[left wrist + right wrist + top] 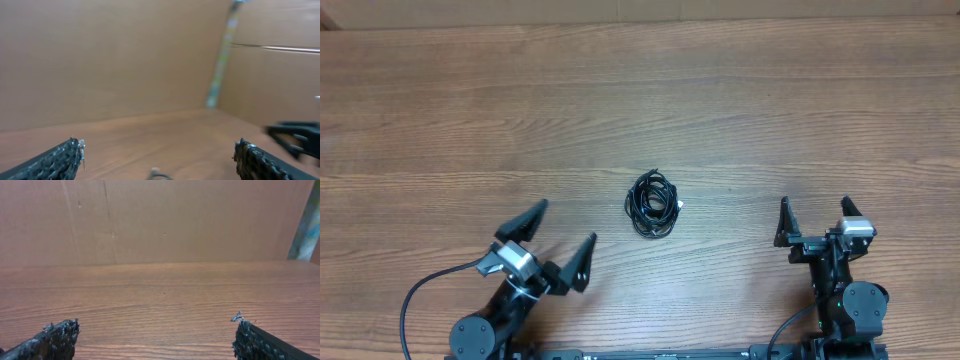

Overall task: Untangle cables
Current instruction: 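Move both grippers toward the black cable coil from either side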

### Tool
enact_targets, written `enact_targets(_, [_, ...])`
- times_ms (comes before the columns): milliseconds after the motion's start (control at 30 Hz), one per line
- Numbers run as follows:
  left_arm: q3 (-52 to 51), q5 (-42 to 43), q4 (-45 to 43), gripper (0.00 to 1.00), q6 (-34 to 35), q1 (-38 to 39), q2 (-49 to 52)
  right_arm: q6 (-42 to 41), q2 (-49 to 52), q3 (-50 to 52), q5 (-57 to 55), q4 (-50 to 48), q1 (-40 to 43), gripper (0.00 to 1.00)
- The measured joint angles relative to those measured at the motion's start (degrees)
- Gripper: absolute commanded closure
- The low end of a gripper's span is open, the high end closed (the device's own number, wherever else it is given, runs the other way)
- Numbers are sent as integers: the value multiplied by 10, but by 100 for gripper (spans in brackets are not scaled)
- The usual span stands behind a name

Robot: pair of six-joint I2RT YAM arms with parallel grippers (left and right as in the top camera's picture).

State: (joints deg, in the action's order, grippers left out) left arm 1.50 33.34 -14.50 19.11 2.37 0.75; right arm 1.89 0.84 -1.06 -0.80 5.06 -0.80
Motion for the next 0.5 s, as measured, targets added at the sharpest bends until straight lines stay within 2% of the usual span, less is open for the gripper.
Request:
enact_targets(167, [76, 61, 100, 0, 15, 0, 0, -48, 0, 0, 88, -16, 0, 0])
enact_targets(333, [217, 76, 242, 0, 7, 0, 18, -117, 0, 0, 210, -38, 0, 0])
enact_targets(500, [371, 64, 406, 0, -31, 0, 94, -170, -1, -2, 254, -205, 0, 0])
